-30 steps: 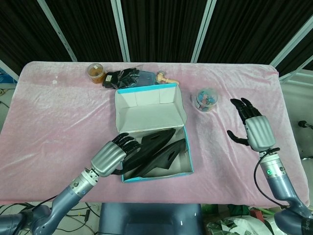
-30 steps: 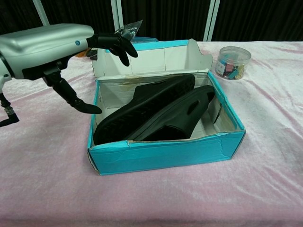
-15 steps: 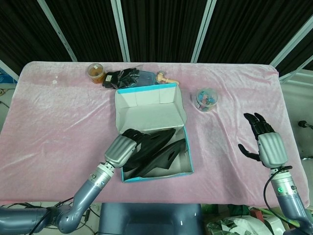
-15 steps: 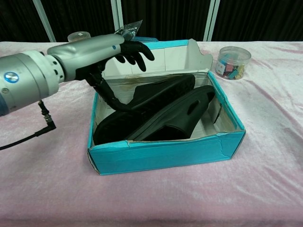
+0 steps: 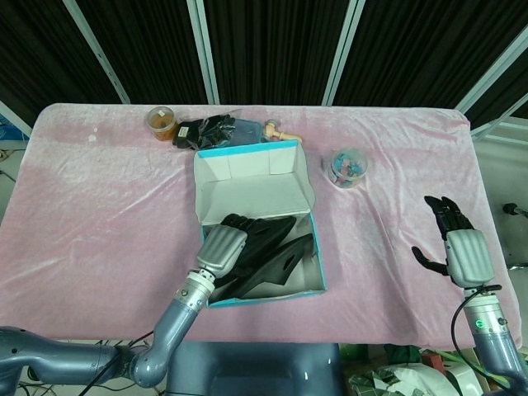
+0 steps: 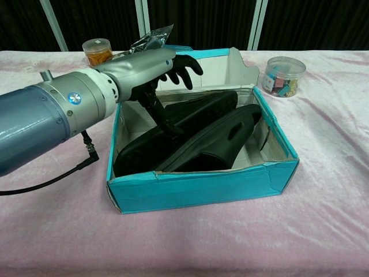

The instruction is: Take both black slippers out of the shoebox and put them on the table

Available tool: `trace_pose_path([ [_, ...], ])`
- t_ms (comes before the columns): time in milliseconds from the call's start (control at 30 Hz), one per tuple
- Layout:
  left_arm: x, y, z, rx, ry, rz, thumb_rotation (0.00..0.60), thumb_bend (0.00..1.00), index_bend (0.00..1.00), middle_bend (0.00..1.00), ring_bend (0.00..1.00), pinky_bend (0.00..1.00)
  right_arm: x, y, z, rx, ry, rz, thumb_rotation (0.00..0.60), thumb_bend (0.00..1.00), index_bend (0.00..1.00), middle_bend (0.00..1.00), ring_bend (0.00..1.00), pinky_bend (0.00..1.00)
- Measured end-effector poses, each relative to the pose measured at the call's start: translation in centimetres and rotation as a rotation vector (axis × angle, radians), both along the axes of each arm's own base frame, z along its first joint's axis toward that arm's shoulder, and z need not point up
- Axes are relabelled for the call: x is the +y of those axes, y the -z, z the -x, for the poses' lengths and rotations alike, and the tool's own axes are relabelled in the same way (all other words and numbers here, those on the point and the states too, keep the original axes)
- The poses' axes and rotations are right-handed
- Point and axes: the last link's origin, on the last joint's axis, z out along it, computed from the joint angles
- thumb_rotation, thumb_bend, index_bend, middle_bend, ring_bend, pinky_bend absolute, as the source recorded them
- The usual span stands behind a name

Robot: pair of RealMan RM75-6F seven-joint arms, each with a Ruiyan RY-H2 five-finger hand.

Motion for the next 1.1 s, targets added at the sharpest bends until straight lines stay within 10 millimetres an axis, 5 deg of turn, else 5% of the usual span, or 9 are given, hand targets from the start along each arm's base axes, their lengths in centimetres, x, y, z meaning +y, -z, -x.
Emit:
trace_pose_path([
  [1100, 0.1, 2.5, -0.2, -0.001, -0.024, -0.055, 0.600, 0.00, 0.17, 0.27, 0.26, 0.27, 0.7, -0.1, 1.0, -0.015, 0.041, 0.006, 0.600, 0.20, 0.09, 0.10, 0.07, 0.24],
])
